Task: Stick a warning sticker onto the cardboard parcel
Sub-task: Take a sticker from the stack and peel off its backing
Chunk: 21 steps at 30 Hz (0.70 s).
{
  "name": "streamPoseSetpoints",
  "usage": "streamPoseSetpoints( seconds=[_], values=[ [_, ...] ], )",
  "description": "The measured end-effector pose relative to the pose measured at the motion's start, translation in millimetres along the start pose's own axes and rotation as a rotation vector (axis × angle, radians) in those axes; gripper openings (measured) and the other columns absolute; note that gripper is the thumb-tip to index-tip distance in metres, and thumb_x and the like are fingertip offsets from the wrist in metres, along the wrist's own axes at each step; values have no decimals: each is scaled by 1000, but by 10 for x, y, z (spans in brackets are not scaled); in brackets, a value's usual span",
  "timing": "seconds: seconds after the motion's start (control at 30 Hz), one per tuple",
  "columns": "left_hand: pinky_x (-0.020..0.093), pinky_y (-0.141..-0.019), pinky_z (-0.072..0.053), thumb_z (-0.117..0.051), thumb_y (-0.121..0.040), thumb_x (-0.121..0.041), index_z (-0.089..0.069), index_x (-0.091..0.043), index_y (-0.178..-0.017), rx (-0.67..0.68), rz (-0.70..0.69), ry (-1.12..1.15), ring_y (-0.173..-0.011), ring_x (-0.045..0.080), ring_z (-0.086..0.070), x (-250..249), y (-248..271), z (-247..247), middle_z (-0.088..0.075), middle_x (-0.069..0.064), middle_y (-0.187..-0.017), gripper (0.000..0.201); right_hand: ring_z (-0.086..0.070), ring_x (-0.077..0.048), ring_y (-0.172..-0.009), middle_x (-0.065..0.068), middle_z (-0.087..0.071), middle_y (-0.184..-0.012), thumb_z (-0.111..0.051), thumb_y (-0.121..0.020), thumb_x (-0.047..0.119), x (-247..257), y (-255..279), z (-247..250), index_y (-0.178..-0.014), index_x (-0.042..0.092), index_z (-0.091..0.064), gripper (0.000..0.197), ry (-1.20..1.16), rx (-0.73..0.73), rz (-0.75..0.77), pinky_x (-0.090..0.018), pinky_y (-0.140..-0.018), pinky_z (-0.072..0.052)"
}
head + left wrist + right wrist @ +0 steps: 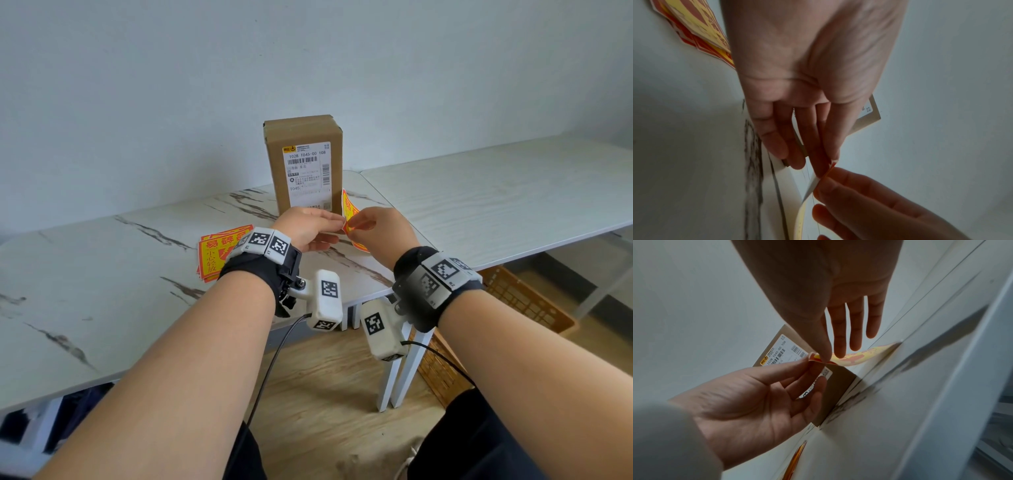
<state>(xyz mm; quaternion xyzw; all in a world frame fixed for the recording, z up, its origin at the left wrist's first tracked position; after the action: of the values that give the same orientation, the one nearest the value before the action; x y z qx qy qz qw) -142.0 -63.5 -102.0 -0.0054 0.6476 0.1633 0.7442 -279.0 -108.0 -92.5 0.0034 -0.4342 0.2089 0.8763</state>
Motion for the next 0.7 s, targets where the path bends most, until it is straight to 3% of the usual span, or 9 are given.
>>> streamPoseSetpoints(
  seconds=[0.17,0.4,0.7],
  values=[
    [24,-71,-54,-66,-87,-4,-71,-10,-85,13,-19,-8,-69,15,-63,-8,-22,-15,-69,7,-82,8,-67,-20,-97,-4,-73,-103,-65,-84,16,-7,-1,6,-101,15,-72,19,-8,15,-10,-34,-87,-54],
    [38,-92,-54,-71,-82,-8,-74,-14,-79,-49,-65,-91,-81,24,-65,-58,-39,-5,-71,18,-92,7,-68,-20,-94,-5,-74,-99,-66,-82,14,-3,-29,7,-98,16,-73,17,-32,12,-13,-28,-80,-52],
    [20,-70,-54,-71,-82,-8,-76,-14,-88,-48,-103,-192,-69,13,-61,-70,-58,-18,-71,7,-82,10,-67,-22,-99,-8,-75,-103,-66,-84,13,-7,-22,4,-100,14,-74,18,-26,48,2,-33,-87,-52]
  ],
)
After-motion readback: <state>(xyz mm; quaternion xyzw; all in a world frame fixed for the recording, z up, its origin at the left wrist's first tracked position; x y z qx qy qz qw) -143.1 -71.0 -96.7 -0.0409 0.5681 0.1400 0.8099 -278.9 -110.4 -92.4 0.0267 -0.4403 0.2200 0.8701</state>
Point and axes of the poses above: each hand's wrist, its own y-axis away from the middle knuckle, its own z-axis out of the back of the hand, x = y × z, the point moved 7 cm from there along -y, towards the middle knuckle
